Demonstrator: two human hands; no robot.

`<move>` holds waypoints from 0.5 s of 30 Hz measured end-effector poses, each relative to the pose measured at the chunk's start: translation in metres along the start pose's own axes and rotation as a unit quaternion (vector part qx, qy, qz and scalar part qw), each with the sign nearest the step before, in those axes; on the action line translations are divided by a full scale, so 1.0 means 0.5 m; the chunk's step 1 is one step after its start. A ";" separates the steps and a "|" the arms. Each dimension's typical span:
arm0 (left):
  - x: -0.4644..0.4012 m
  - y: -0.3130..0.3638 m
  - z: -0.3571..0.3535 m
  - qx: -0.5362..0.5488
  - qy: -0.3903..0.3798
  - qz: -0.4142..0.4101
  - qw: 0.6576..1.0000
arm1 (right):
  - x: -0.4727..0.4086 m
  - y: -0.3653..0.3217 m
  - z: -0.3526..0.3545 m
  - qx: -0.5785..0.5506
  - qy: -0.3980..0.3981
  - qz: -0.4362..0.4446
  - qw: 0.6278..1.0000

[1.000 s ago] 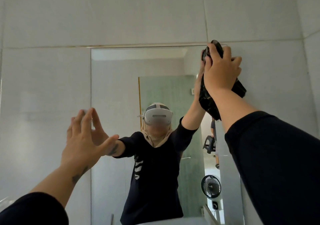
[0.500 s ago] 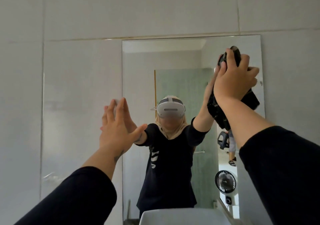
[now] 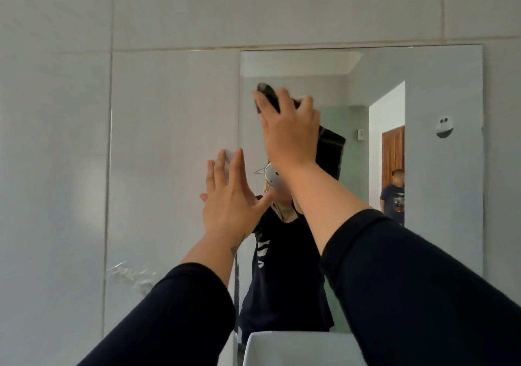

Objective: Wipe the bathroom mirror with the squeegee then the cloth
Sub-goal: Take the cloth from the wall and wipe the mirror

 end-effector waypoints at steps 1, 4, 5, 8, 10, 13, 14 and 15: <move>0.000 0.001 0.000 0.001 0.002 -0.004 1.000 | 0.005 -0.028 -0.005 0.005 -0.006 0.033 0.999; 0.017 0.005 0.004 -0.001 0.036 -0.027 0.999 | 0.037 -0.071 -0.014 0.005 -0.027 0.104 0.994; 0.030 0.008 0.003 -0.019 0.054 -0.040 0.998 | 0.051 -0.072 -0.014 0.011 -0.030 0.119 0.992; 0.071 0.027 -0.020 -0.061 0.067 -0.080 0.993 | 0.092 -0.047 -0.011 0.033 -0.045 0.148 0.987; 0.088 0.055 -0.046 -0.077 0.046 -0.117 0.989 | 0.108 0.000 -0.002 0.037 -0.052 0.128 0.990; 0.108 0.109 -0.076 -0.121 0.032 -0.170 0.977 | 0.124 0.089 0.018 0.039 -0.059 0.085 0.994; 0.112 0.122 -0.084 -0.130 0.025 -0.177 0.975 | 0.129 0.120 0.024 0.040 -0.062 0.073 0.995; 0.114 0.133 -0.092 -0.131 0.016 -0.178 0.975 | 0.134 0.150 0.032 0.043 -0.060 0.060 0.995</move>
Point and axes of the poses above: each hand's wrist, its own x-axis away from the middle knuckle, its own z-axis out of the back of the hand, y = z × x, the point moved 9 cm from there along -x, towards the middle knuckle, and after that the axes turned 7 degrees about -y, right-handed, at the moved point
